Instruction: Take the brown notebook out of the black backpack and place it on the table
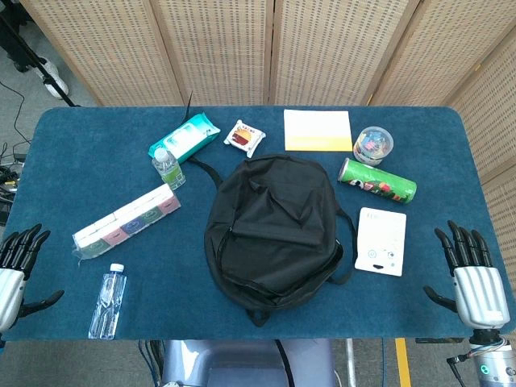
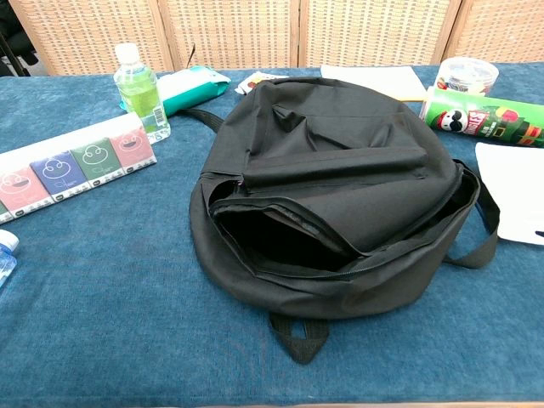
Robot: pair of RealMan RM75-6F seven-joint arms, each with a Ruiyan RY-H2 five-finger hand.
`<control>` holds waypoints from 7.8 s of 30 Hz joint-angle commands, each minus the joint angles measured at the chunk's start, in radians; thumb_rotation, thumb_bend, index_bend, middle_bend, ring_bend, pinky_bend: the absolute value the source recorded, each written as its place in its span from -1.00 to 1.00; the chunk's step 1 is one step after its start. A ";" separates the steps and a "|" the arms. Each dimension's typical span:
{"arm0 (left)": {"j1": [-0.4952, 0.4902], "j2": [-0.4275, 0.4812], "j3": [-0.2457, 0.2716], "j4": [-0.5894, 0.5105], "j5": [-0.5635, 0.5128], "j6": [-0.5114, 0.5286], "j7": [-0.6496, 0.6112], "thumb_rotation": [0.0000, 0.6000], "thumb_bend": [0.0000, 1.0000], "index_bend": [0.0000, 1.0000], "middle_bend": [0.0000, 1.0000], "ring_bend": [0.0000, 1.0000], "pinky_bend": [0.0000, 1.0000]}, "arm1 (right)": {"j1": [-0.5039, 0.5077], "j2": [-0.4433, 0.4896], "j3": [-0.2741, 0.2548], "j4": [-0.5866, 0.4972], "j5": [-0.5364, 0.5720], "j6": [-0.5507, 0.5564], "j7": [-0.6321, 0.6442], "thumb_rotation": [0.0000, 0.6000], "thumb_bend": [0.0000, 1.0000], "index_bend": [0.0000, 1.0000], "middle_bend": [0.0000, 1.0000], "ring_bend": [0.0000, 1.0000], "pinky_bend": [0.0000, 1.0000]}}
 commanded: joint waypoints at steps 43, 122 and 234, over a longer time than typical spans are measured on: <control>-0.028 -0.027 -0.029 0.021 -0.113 -0.102 0.054 1.00 -0.94 -1.00 -1.00 -1.00 -1.00 | 0.628 -0.345 0.134 -0.249 0.274 -0.703 -0.295 1.00 -1.00 -0.90 -1.00 -1.00 -1.00; -0.558 -0.334 -0.072 -0.008 0.139 -0.533 -0.113 1.00 -0.69 -0.76 -1.00 -1.00 -0.92 | 0.872 -0.388 0.277 0.006 0.661 -0.501 -0.471 1.00 0.29 0.38 0.40 0.46 0.40; -1.059 -1.102 -0.239 0.974 -0.219 -0.834 0.036 1.00 0.03 -0.36 -0.74 -0.73 -0.40 | 0.919 -0.160 0.213 -0.120 0.705 -0.569 -0.237 1.00 0.29 0.40 0.41 0.46 0.40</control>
